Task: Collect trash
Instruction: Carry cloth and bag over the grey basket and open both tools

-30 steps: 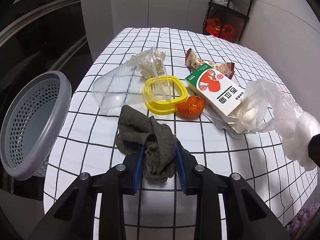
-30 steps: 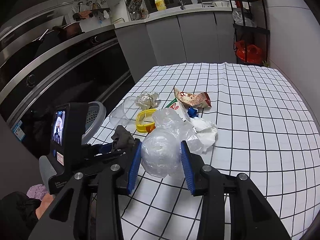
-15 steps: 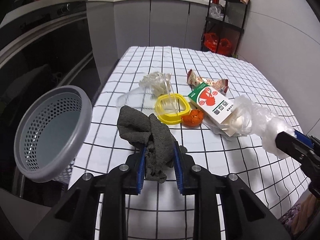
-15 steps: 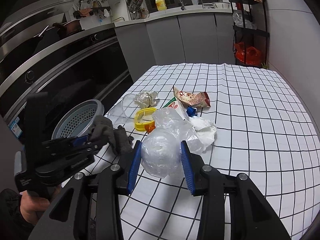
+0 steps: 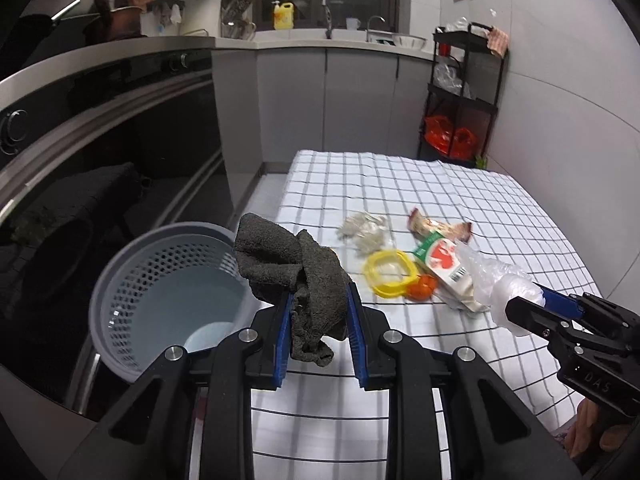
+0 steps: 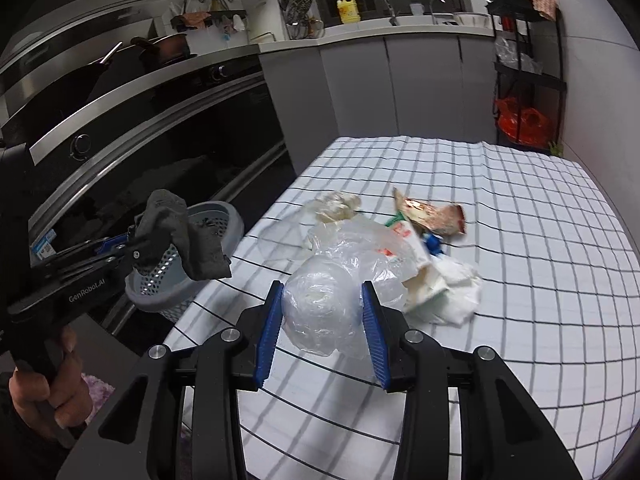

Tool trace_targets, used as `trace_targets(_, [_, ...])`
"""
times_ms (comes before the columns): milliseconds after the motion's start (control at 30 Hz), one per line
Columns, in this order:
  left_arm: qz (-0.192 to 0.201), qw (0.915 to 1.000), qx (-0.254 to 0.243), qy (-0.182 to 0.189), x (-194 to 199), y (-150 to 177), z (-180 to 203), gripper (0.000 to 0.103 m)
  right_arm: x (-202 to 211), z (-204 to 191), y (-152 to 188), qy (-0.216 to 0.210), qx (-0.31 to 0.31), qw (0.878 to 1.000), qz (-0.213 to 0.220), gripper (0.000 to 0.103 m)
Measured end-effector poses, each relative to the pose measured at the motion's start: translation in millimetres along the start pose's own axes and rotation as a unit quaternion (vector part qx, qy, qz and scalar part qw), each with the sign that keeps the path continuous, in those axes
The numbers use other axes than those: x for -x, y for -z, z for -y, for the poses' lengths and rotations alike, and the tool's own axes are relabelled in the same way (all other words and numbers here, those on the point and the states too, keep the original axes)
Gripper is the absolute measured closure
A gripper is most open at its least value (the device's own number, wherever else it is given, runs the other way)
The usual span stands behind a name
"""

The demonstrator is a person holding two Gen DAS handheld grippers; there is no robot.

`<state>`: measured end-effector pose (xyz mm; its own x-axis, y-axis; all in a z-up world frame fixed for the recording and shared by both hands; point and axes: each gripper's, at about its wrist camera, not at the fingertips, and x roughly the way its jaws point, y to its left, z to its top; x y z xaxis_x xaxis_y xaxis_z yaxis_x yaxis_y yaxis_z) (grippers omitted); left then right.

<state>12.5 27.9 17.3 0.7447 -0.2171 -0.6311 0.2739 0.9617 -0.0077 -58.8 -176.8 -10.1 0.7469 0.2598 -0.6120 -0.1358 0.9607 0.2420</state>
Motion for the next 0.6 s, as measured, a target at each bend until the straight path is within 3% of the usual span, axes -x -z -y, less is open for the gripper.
trace_targets(367, [0.005,0.9936,0.051,-0.1,-11.7,-19.9,-107.6,0.078,-64.6,-89.1,-49.1,-0.082,0.048,0.995,-0.001,0.065])
trace_targets(600, [-0.023,0.9898,0.073,-0.12,-39.1,-17.3,-137.7,0.078,-114.8,-130.1,-63.8,-0.112,0.074,0.991,-0.025,0.065])
